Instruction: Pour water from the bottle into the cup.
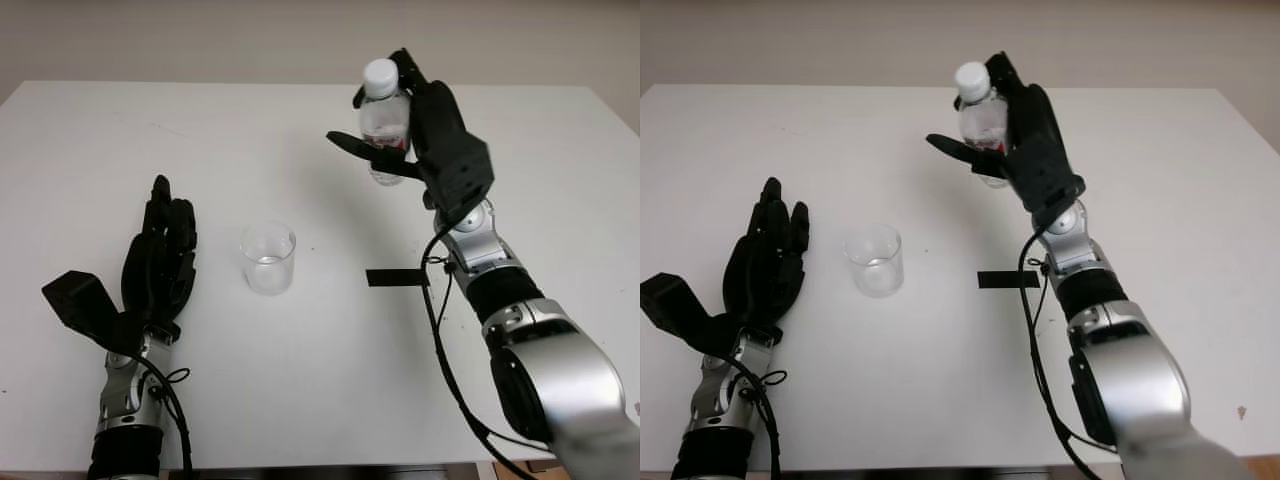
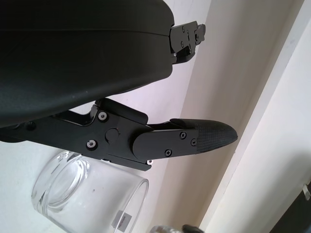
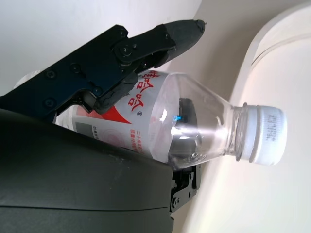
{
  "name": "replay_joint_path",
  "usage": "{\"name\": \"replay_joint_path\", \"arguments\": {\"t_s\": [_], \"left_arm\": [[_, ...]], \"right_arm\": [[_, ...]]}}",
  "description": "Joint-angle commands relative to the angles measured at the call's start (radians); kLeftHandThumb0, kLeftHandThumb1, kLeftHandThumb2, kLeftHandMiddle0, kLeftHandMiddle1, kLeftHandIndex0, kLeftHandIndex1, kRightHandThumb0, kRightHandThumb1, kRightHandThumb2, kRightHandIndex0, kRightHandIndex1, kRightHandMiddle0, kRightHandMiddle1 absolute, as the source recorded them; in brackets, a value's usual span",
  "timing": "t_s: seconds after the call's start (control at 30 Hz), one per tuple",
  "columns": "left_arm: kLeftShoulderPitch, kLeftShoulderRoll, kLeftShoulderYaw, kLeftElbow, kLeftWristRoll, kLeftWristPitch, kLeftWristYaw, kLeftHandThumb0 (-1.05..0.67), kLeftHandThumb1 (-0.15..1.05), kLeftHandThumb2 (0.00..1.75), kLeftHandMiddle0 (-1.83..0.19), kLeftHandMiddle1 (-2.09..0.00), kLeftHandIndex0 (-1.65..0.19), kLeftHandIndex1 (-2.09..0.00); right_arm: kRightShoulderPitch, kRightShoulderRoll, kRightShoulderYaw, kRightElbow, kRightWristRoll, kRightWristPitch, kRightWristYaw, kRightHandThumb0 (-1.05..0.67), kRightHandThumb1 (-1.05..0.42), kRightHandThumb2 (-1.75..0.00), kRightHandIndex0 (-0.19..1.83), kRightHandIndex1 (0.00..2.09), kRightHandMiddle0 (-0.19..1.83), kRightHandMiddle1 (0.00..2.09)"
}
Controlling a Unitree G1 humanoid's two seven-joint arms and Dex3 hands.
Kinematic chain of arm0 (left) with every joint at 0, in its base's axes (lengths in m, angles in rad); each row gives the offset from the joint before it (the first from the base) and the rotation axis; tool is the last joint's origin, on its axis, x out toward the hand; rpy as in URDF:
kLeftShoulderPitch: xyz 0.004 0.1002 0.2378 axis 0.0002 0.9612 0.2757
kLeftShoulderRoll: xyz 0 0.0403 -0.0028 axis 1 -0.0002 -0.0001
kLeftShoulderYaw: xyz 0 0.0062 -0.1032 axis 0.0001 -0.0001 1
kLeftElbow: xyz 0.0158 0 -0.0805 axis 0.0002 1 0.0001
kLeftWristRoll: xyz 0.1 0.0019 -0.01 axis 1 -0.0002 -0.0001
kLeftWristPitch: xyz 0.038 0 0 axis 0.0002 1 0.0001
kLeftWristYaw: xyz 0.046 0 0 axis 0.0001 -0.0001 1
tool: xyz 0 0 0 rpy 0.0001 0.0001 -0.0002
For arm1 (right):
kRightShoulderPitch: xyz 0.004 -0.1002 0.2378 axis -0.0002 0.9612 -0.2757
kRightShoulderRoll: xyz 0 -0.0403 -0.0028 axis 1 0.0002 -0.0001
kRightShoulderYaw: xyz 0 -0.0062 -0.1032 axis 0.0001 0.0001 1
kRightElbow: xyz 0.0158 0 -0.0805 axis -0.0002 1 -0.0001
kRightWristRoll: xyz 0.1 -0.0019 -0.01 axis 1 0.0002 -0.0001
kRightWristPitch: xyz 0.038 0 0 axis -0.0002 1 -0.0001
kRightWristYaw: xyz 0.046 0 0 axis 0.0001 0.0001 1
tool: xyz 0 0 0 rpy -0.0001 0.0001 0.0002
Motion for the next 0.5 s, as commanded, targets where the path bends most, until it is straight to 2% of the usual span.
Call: {"name": "replay_joint_path", "arguments": {"t_s": [0.0,0.17,0.23,0.33,0.47], "left_arm": [[0.024,-0.001,0.001,-0.009,-0.003,0.010,-0.005,-0.68,1.05,0.44,0.18,-0.05,0.19,-0.04],[0.035,-0.001,0.000,-0.025,-0.002,0.021,-0.005,-0.67,1.05,0.45,0.19,-0.05,0.19,-0.04],[0.039,0.001,-0.001,-0.030,0.000,0.024,-0.006,-0.68,1.05,0.45,0.19,-0.05,0.19,-0.04],[0.045,0.001,-0.003,-0.041,0.009,0.031,0.006,-0.68,1.05,0.44,0.17,-0.06,0.17,-0.06],[0.048,0.002,-0.004,-0.047,0.012,0.036,0.008,-0.68,1.05,0.45,0.16,-0.06,0.16,-0.06]], "right_arm": [[0.053,-0.012,-0.034,-0.184,0.058,0.157,0.042,-0.34,-1.05,-0.40,1.34,2.09,0.96,2.09],[0.157,-0.026,-0.075,-0.474,0.122,0.483,0.073,-0.32,-1.05,-0.41,1.44,2.09,1.00,2.09],[0.188,-0.019,-0.098,-0.555,0.157,0.585,0.077,-0.31,-1.05,-0.42,1.48,2.09,0.95,2.09],[0.237,-0.009,-0.114,-0.626,0.178,0.641,0.090,-0.32,-1.05,-0.43,1.60,2.09,1.05,2.09],[0.285,0.014,-0.123,-0.666,0.182,0.669,0.081,-0.34,-1.05,-0.38,1.60,2.09,1.20,2.09]]}}
